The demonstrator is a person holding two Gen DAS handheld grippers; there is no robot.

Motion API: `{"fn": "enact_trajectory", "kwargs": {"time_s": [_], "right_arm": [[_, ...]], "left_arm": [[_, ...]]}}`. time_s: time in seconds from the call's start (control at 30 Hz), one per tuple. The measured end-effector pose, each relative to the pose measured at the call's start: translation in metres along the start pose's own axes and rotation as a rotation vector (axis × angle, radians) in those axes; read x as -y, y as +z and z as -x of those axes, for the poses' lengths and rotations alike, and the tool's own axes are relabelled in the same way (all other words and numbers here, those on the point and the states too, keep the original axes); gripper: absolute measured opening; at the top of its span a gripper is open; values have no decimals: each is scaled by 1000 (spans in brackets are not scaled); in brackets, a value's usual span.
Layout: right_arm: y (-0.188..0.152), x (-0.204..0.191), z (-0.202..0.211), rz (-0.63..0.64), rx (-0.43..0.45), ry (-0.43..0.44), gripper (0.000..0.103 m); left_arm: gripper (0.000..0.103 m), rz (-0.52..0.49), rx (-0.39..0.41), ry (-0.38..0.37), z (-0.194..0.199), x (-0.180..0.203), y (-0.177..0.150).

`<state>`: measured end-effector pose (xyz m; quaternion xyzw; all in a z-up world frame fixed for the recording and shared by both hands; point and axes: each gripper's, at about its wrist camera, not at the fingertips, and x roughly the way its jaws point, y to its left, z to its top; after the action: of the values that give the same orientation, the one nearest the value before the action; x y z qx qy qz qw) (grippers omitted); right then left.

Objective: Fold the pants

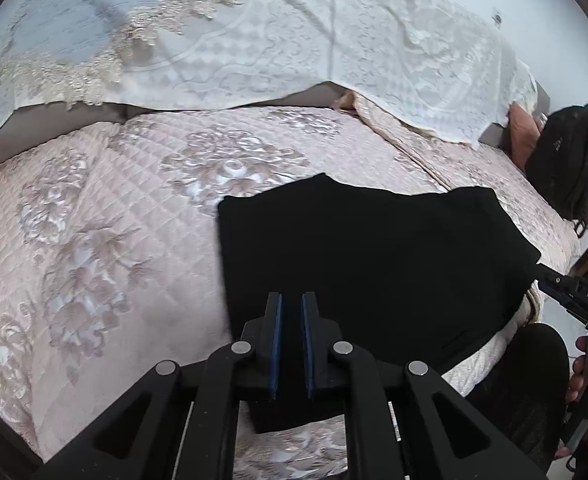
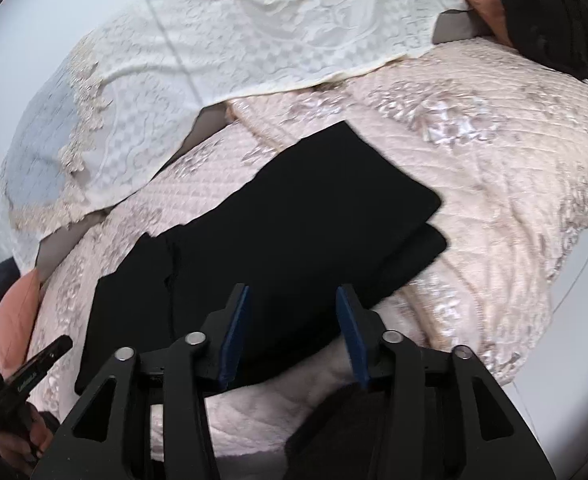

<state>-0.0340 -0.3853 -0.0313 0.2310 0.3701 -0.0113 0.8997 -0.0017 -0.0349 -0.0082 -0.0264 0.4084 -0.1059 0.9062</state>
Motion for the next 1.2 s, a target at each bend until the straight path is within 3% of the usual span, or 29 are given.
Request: {"fn": "enact_trajectory", "kwargs": {"time_s": [0.2, 0.6, 0.67, 0.93, 1.07, 1.17, 1.2], "right_arm": [[5, 35, 1, -92, 3, -31, 57], [23, 80, -29, -387, -63, 151, 57], [25, 80, -31, -413, -54, 165, 62], [28, 74, -23, -445, 56, 241, 62], [32, 79, -48, -486, -38, 211, 62], [40, 77, -49, -488, -32, 187, 54], [42, 74, -48, -471, -31, 173, 40]], "left_arm": [[15, -25, -23, -27, -7, 15, -2], [16, -58, -54, -40, -16, 31, -4], [16, -58, -57, -38, -17, 31, -4], [16, -36, -79, -29, -24, 24, -7], [16, -21, -90, -32, -27, 21, -7], [16, -15, -85, -36, -26, 20, -7], [16, -14, -83, -36, -25, 19, -8]]}}
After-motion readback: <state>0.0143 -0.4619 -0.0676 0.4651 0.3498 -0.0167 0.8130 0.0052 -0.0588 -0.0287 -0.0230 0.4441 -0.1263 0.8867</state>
